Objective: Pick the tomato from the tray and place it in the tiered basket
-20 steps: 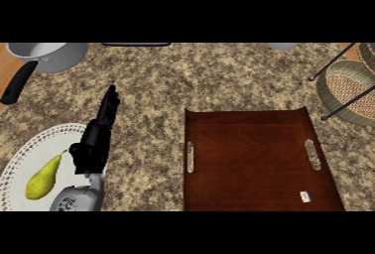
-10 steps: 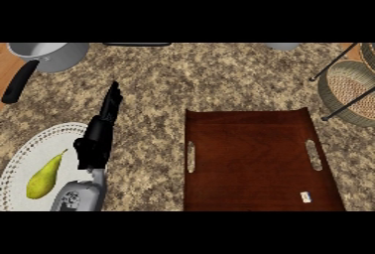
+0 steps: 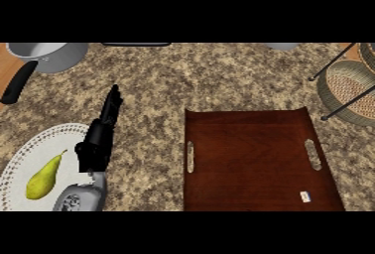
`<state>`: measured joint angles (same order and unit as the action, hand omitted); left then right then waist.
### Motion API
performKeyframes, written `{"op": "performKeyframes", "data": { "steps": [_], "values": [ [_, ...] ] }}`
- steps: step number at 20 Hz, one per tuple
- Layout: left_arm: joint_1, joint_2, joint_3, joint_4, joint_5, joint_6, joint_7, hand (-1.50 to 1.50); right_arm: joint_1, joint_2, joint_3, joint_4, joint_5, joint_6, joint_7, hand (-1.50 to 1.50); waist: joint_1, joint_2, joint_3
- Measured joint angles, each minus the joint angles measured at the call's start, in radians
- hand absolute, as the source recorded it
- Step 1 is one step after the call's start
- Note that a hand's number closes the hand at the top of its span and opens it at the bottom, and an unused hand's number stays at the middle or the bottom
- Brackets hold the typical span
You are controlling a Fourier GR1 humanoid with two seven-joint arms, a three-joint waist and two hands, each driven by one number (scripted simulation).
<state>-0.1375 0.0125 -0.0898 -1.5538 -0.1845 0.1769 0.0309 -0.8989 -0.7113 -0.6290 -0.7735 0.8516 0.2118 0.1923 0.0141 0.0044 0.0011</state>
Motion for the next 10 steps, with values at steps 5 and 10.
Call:
{"op": "performKeyframes", "data": {
  "steps": [5,10],
  "values": [
    [-0.009,0.011,0.014,-0.012,0.013,-0.011,0.017,0.0,-0.008,-0.066,-0.106,0.032,-0.063,-0.083,0.027,-1.5,-0.005,-0.001,0.0],
    [0.009,0.022,0.027,-0.016,0.02,-0.018,0.013,0.0,0.066,-0.168,-0.239,0.064,-0.157,-0.066,0.034,-1.5,-0.02,-0.005,-0.001]
  ]
}}
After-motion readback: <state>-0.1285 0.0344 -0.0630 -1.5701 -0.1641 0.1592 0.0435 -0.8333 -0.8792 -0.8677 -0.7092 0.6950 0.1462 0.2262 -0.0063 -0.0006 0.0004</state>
